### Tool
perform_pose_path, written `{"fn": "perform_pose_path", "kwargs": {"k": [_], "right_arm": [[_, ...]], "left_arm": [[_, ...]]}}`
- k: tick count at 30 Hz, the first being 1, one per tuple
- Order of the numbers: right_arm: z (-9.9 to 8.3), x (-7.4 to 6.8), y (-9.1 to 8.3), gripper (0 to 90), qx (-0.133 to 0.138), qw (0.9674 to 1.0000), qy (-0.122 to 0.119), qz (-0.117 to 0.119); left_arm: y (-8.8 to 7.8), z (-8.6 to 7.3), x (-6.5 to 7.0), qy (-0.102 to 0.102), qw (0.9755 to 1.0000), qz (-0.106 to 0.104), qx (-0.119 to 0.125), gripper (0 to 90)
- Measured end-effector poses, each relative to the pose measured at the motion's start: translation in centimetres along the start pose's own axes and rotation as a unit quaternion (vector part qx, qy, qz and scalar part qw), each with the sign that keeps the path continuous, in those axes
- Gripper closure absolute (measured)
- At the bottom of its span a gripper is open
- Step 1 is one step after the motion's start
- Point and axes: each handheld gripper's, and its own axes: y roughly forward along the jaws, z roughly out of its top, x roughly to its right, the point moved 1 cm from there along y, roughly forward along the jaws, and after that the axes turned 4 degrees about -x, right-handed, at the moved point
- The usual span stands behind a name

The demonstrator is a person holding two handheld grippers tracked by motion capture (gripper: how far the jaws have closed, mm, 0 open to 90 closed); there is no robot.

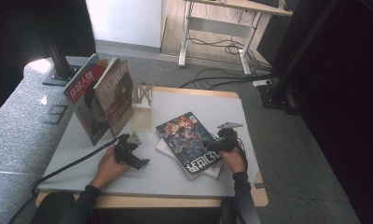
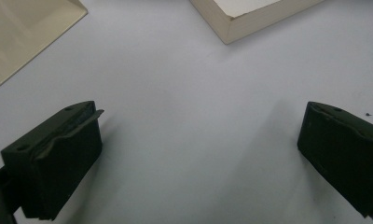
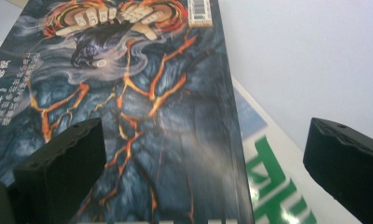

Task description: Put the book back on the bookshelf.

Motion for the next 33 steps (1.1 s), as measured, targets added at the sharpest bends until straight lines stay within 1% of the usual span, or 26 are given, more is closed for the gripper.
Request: {"fn": "perform_pose_path", "kwargs": {"k": [2, 3, 5, 8, 10, 12, 16, 17, 18, 19, 20, 22, 24, 25, 30, 31, 33], "right_arm": [[0.4, -0.1, 0.3, 5.6, 0.000, 1.0000, -0.007, 0.006], [0.7, -0.1, 0.6, 6.1, -0.003, 0.9998, -0.013, 0.011], [1.0, -0.3, 1.0, 6.1, -0.006, 0.9997, -0.022, 0.012], [1.5, -0.6, 1.7, 6.2, -0.010, 0.9994, -0.030, 0.017], [1.8, -0.8, 2.2, 6.2, -0.015, 0.9992, -0.035, 0.015], [2.1, -0.8, 2.8, 6.0, -0.019, 0.9992, -0.035, 0.010], [2.5, -0.7, 4.1, 5.3, -0.026, 0.9992, -0.029, 0.009], [2.5, -0.6, 4.4, 4.4, -0.028, 0.9991, -0.029, 0.011], [2.4, -0.6, 4.6, 4.1, -0.024, 0.9993, -0.024, 0.018], [2.4, -0.6, 4.7, 4.2, -0.023, 0.9993, -0.016, 0.024], [2.4, -0.6, 4.7, 4.6, -0.022, 0.9993, -0.016, 0.026], [2.3, -0.7, 4.6, 5.7, -0.022, 0.9989, -0.024, 0.032], [2.3, -0.9, 4.7, 5.2, -0.024, 0.9986, -0.026, 0.040], [2.3, -0.9, 4.7, 5.1, -0.024, 0.9986, -0.029, 0.038], [2.2, -1.1, 4.7, 5.1, -0.021, 0.9988, -0.027, 0.035], [2.2, -1.2, 4.6, 5.1, -0.022, 0.9988, -0.024, 0.036], [2.1, -1.6, 4.6, 5.1, -0.022, 0.9986, -0.029, 0.039]], "left_arm": [[0.0, 0.0, 0.0, 0.000, 1.0000, 0.000, 0.000, 0.0], [0.0, 0.0, 0.0, 0.000, 1.0000, 0.000, 0.000, 0.0], [0.0, 0.0, 0.0, 0.000, 1.0000, 0.000, 0.000, 0.0], [0.0, 0.0, 0.0, 0.000, 1.0000, 0.000, 0.000, 0.0], [0.0, 0.0, 0.0, 0.000, 1.0000, 0.000, 0.000, 0.0], [0.0, 0.0, 0.0, 0.000, 1.0000, 0.000, 0.000, 0.0], [0.0, 0.0, 0.0, 0.000, 1.0000, 0.000, 0.000, 0.0], [0.0, 0.0, 0.0, 0.000, 1.0000, 0.000, 0.000, 0.0], [0.0, 0.0, 0.0, 0.000, 1.0000, 0.000, 0.000, 0.0], [0.0, 0.0, 0.0, 0.000, 1.0000, 0.000, 0.000, 0.0], [0.0, 0.0, 0.0, 0.000, 1.0000, 0.000, -0.001, 0.0], [0.0, 0.0, 0.0, 0.001, 1.0000, 0.000, 0.000, 0.0], [0.0, 0.0, 0.0, 0.000, 1.0000, 0.000, -0.001, 0.0], [0.0, 0.0, 0.0, 0.000, 1.0000, 0.000, 0.000, 0.0], [0.0, 0.0, 0.0, 0.000, 1.0000, 0.000, -0.001, 0.0], [0.0, 0.0, 0.0, -0.001, 1.0000, 0.000, -0.001, 0.0], [0.0, 0.0, 0.0, -0.001, 1.0000, 0.001, -0.001, 0.0]]}}
